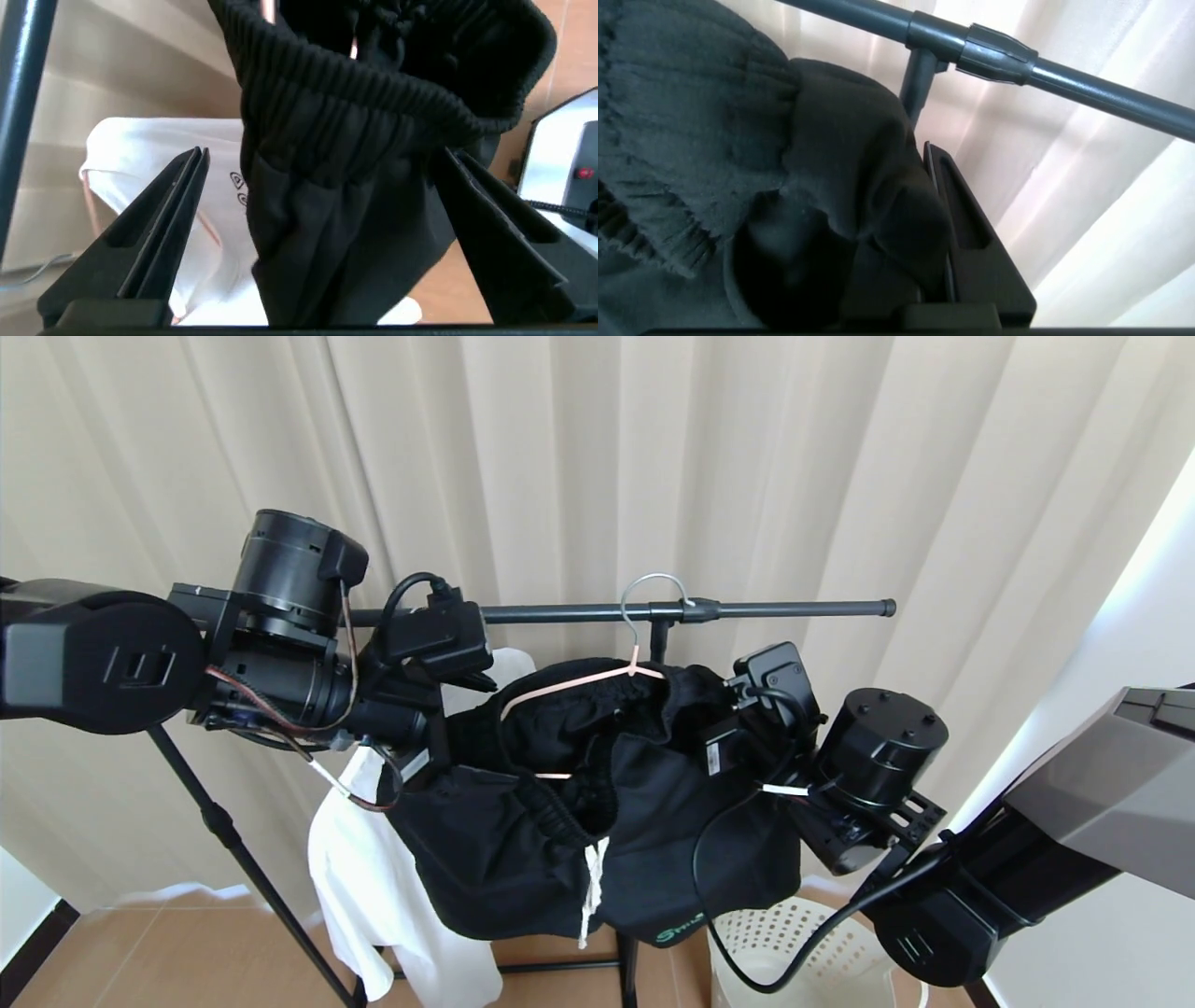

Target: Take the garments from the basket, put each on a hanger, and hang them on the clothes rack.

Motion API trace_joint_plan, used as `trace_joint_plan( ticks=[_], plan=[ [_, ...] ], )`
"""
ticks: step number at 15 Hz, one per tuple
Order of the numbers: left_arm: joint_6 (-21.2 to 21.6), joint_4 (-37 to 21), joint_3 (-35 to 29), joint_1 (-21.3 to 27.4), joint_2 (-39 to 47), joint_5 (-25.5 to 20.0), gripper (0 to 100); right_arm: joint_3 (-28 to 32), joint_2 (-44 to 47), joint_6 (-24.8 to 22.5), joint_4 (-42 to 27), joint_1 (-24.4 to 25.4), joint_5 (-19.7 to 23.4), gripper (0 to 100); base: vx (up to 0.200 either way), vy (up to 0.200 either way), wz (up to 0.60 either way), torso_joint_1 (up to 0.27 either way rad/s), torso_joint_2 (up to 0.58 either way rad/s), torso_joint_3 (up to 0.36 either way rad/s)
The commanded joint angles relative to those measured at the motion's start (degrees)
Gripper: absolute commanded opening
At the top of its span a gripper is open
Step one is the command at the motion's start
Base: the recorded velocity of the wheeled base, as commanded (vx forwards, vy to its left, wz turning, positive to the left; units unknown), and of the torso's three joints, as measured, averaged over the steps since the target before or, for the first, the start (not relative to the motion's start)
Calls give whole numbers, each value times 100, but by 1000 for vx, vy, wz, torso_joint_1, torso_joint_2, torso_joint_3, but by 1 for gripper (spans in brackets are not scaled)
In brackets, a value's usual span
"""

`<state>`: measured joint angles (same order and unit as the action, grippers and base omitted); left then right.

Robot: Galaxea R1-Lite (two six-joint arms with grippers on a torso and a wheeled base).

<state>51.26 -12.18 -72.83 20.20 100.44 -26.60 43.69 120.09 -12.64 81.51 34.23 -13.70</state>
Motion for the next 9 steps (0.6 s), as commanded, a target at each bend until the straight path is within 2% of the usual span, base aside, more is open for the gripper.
trace_joint_plan(
  ticks=[1, 7, 9],
  plan=[
    [-152, 5, -206, 125, 222, -21, 100, -10, -12, -1, 14, 13, -1, 0, 0, 0, 0, 0, 0, 0],
    [-266, -4, -214, 160, 336, -47, 100, -71, -109, 69, 50, 93, 52, 0, 0, 0, 0, 0, 0, 0],
    [-433, 5, -214, 195, 345, -65, 100, -80, -144, 69, 50, 101, 69, 0, 0, 0, 0, 0, 0, 0]
  ],
)
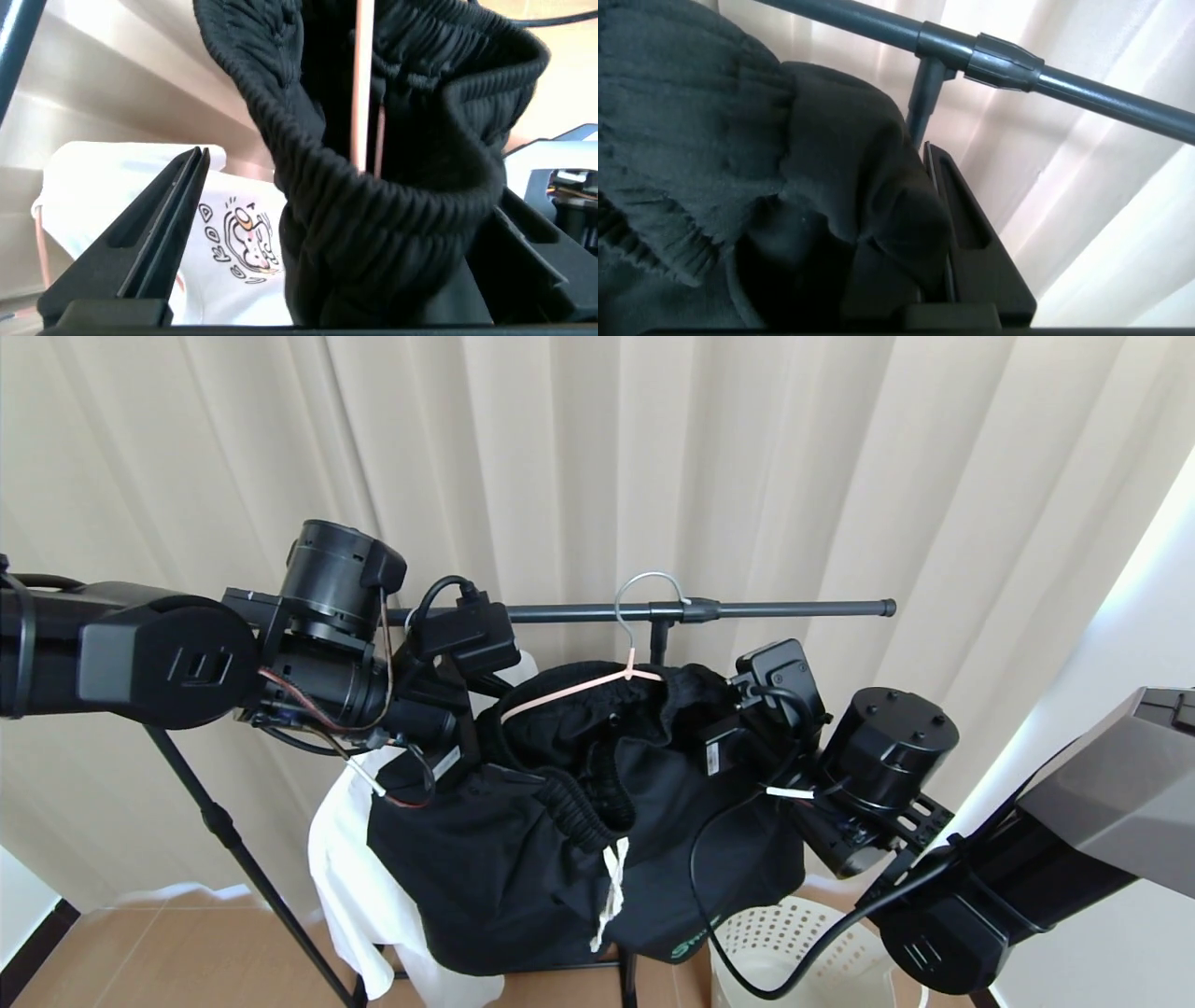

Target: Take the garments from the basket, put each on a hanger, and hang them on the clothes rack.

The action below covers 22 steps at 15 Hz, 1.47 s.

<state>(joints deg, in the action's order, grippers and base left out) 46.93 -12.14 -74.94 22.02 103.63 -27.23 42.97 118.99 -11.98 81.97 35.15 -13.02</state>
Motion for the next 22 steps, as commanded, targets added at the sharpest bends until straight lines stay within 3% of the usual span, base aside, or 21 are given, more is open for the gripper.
trace_joint_plan(
  ticks=[1, 6, 7, 20, 21, 22],
  plan=[
    [-62, 1, -12, 40, 61, -28, 100, -17, -34, 3, 3, 10, 1, 0, 0, 0, 0, 0, 0, 0],
    [-114, 45, 23, 57, 69, -54, 100, -52, -104, 3, 3, 10, 10, 0, 0, 0, 0, 0, 0, 0],
    [-114, 45, 32, 57, 61, -54, 0, -52, -104, 3, 3, 10, 10, 0, 0, 0, 0, 0, 0, 0],
    [-132, 54, 251, 13, -256, -45, 0, -298, -280, -23, -49, 10, 291, 0, 0, 0, 0, 0, 0, 0],
    [-158, 54, 251, 13, -282, -45, 0, -307, -289, -23, -67, 10, 291, 100, 0, 0, 0, 0, 0, 0],
    [-193, 63, 251, 13, -309, -45, 0, -316, -289, -32, -111, 1, 300, 100, 0, 0, 0, 0, 0, 0]
  ],
)
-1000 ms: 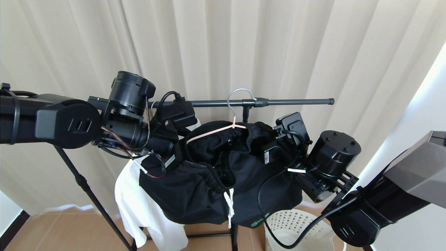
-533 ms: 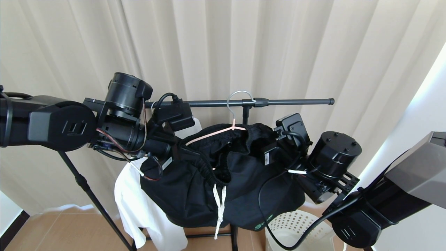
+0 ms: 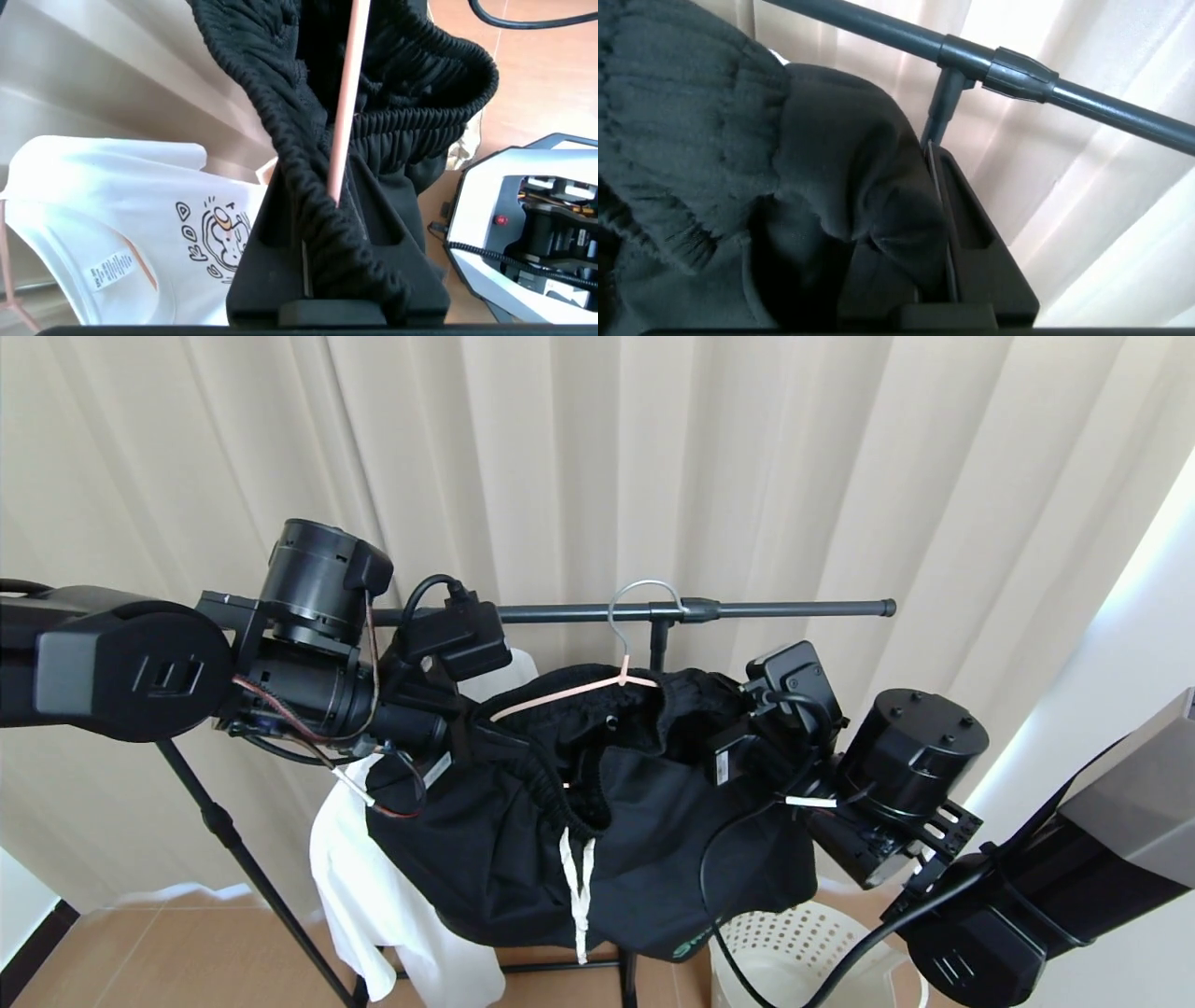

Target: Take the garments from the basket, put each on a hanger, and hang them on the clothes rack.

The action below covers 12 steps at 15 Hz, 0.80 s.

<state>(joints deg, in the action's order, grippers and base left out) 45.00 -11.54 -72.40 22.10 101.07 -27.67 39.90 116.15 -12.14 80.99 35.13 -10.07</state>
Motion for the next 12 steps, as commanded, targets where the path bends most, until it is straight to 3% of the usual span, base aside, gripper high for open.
trace_joint_plan(
  ticks=[1, 4, 5, 8, 10, 11, 12],
  plan=[
    [-17, 65, 15, -13, -88, -1, 0, -44, -75, -7, -40, -42, 23, 100, 0, 0, 0, 0, 0, 0],
    [-35, 486, 305, -127, -202, -1, 0, -255, -374, -7, -216, -270, 462, 100, 0, 0, 0, 0, 0, 0],
    [-202, 882, 587, -171, -290, 7, 0, -483, -690, -7, -479, -437, 989, 100, 0, 0, 0, 0, 0, 0],
    [-369, 1339, 938, -197, -448, 7, 0, -677, -1121, 98, -963, -789, 1974, 100, 0, 0, 0, 0, 0, 0],
    [-501, 1357, 1017, -206, -597, 7, 0, -791, -1306, 423, -1165, -1017, 2686, 100, 0, 0, 0, 0, 0, 0],
    [-501, 1357, 1017, -206, -597, 7, 0, -791, -1306, 423, -1165, -1017, 2686, 100, 0, 0, 0, 0, 0, 0],
    [-632, 1357, 1035, -215, -685, 7, 0, -914, -1455, 450, -1323, -1228, 3266, 100, 0, 0, 0, 0, 0, 0]
  ],
)
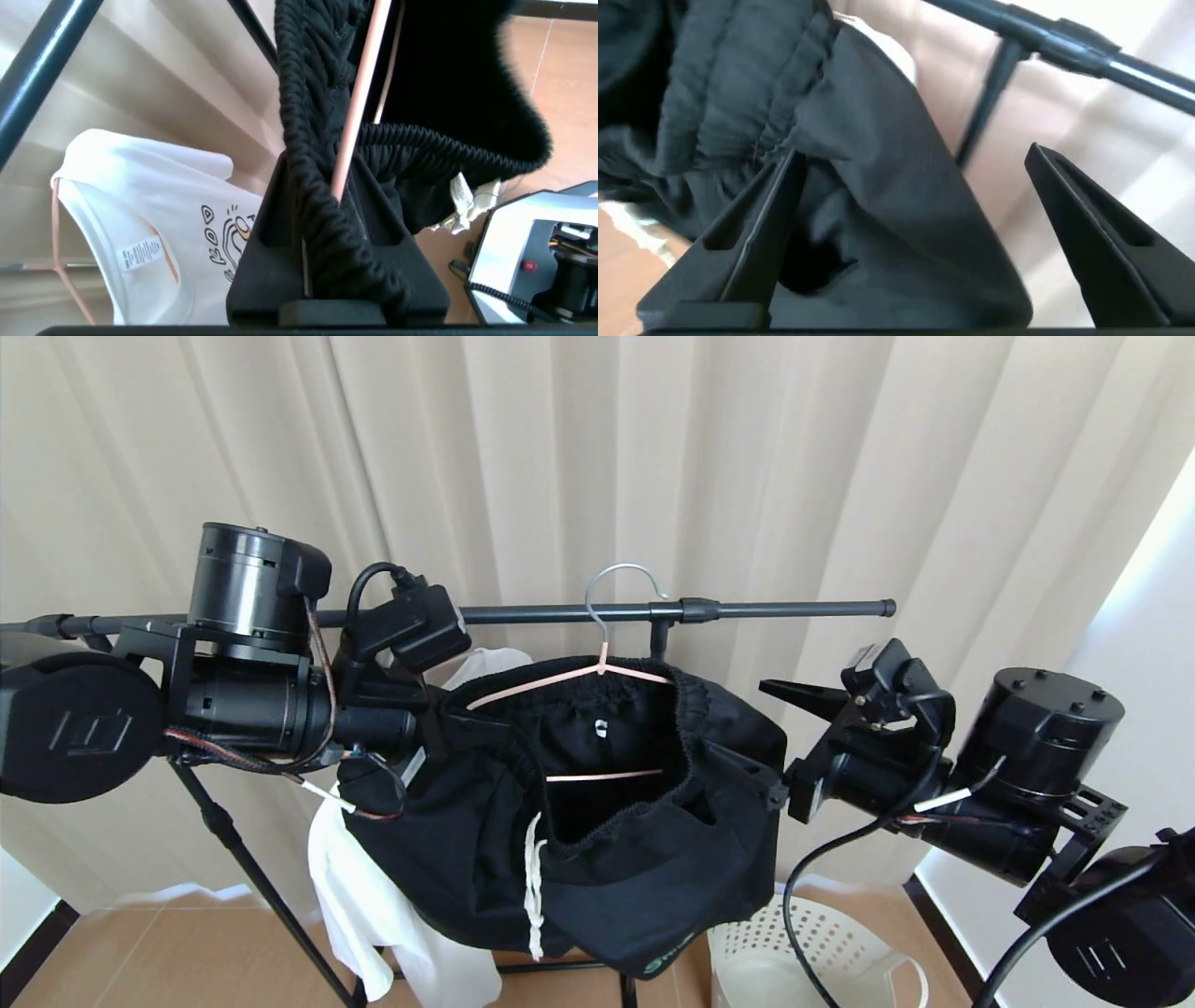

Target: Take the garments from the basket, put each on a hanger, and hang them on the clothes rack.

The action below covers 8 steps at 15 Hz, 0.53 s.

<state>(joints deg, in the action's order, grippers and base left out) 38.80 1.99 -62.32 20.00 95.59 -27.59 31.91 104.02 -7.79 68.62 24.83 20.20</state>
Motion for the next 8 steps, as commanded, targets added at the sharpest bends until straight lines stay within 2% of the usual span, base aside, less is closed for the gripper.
trace_joint_plan(
  ticks=[1, 3, 8],
  plan=[
    [-101, 3, 27, -14, -181, -1, 0, -194, -277, 6, -112, -339, 564, 100, 0, 0, 0, 0, 0, 0],
    [-180, 3, 27, -32, -269, -1, 0, -265, -286, -3, -130, -620, 1047, 100, 0, 0, 0, 0, 0, 0],
    [-461, 3, 141, -49, -471, -1, 0, -256, 39, -91, -130, -1244, 1909, 100, 0, 0, 0, 0, 0, 0]
  ],
)
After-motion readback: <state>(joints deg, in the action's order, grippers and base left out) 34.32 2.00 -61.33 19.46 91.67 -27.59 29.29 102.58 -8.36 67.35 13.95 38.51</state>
